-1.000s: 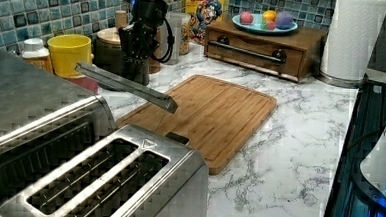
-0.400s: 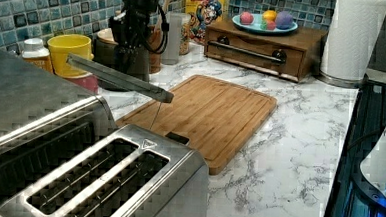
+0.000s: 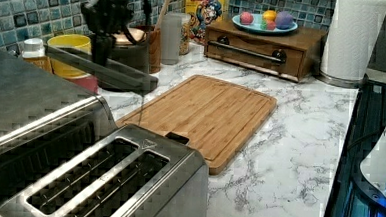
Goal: Close the oven.
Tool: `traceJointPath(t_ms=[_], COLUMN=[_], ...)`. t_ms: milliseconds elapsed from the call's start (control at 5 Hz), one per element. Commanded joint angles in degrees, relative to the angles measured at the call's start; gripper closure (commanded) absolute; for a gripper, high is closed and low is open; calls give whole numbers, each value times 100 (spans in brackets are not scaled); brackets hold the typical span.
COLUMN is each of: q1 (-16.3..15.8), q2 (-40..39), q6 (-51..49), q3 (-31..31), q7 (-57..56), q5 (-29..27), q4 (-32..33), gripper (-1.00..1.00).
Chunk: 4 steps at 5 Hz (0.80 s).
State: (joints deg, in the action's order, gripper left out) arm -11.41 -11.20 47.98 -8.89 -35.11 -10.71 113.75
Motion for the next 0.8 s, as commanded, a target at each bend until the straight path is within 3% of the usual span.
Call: traceJointPath(t_ms=[200, 600, 800], q1=[-963, -782, -829], q2=[412, 683, 684], q6=[27, -951, -949], q3=[-649, -296, -247], q7=[2225, 3985, 3982], q5=[1376, 2583, 2578], q4=[-644, -904, -904], gripper=[100, 100, 100])
